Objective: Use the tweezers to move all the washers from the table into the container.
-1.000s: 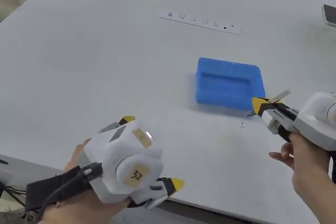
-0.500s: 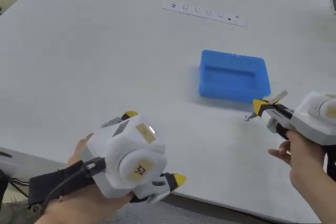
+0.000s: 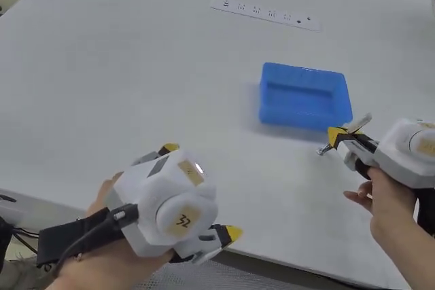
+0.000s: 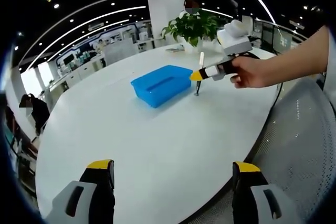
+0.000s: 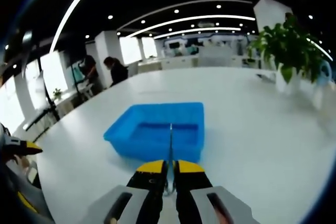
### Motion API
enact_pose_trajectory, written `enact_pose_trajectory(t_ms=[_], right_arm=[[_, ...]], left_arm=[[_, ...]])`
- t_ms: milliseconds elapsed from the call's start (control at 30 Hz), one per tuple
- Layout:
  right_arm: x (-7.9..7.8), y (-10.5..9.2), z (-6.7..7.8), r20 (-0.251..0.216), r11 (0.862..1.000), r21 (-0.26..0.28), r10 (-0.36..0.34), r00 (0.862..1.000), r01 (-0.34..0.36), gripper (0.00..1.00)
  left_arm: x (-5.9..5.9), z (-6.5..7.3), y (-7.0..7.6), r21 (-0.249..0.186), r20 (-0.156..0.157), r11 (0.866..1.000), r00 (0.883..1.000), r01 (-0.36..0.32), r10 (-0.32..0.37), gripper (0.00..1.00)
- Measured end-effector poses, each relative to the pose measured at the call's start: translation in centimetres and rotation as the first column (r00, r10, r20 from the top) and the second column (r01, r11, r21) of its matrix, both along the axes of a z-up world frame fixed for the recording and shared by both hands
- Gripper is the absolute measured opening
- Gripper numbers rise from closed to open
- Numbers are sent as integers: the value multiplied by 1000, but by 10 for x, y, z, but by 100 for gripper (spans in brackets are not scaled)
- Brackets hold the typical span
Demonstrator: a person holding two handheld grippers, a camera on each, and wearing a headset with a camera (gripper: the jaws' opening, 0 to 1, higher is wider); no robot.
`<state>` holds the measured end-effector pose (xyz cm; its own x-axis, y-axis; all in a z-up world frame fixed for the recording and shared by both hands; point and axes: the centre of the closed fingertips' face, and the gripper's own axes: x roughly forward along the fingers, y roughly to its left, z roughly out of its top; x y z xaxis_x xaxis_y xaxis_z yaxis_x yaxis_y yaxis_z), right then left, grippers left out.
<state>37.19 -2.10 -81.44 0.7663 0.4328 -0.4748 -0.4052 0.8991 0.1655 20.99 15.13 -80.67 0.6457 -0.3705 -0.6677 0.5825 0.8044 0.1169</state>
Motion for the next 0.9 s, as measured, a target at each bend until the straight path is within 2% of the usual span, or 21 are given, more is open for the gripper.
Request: enact_pose_trajectory(t_ms=[100, 200, 333, 600, 667, 733, 900], right_arm=[[-4, -1, -1, 21, 1000, -13, -1, 1000, 1, 4], [-5, -3, -2, 6, 1000, -14, -2, 1000, 3, 3], [-5, -1, -2, 6, 998, -53, 37, 999, -36, 3], [-3, 3, -3, -24, 992, -106, 65, 998, -67, 2], [-5, 3, -1, -58, 993, -97, 58, 997, -64, 2], [-3, 4, 11, -24, 997, -65, 46, 999, -47, 2], [-4, 6, 32, -19, 998, -33, 51, 999, -52, 2]], left_arm=[[0, 0, 0, -1, 0, 1000, 1000, -1, 1, 95], [0, -1, 0, 3, -1, 1000, 1000, 1, -1, 95], [-1, 0, -1, 4, 0, 1000, 1000, 6, -6, 95], [0, 0, 1, 6, 3, 1000, 1000, 1, -1, 95], [0, 0, 1, 9, 6, 1000, 1000, 0, 0, 95], [0, 0, 1, 10, 7, 1000, 1000, 0, 0, 95], [0, 1, 2, 20, 14, 1000, 1000, 4, -4, 96]])
